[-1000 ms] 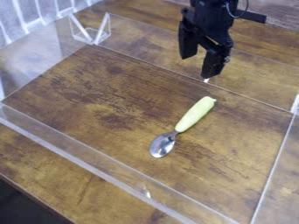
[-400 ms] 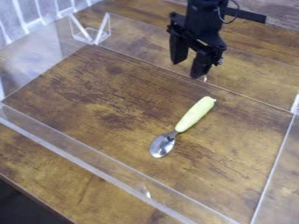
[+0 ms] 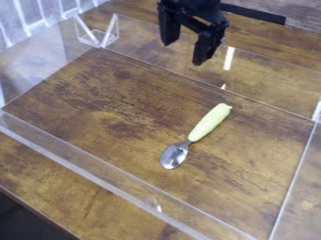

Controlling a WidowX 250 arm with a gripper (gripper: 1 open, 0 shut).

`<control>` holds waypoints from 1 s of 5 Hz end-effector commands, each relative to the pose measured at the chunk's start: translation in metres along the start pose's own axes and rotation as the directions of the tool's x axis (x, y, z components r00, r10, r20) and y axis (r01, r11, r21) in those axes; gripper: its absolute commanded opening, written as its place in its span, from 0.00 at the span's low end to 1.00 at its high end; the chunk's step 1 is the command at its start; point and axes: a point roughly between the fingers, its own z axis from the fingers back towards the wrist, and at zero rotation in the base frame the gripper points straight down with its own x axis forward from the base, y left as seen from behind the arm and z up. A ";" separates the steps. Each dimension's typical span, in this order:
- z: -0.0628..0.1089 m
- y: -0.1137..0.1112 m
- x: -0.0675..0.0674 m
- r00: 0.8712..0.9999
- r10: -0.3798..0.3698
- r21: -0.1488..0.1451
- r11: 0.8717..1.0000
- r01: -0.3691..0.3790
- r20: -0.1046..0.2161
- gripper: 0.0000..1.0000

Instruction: Move the green spoon to the right

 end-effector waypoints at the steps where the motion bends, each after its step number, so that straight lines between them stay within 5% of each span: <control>1: 0.032 0.021 -0.015 0.991 0.102 0.016 0.994 -0.104 0.081 1.00; 3: -0.008 0.031 -0.002 0.969 0.220 0.037 0.973 -0.226 0.114 1.00; 5: -0.006 0.071 0.004 0.942 0.289 0.050 0.952 -0.302 0.171 1.00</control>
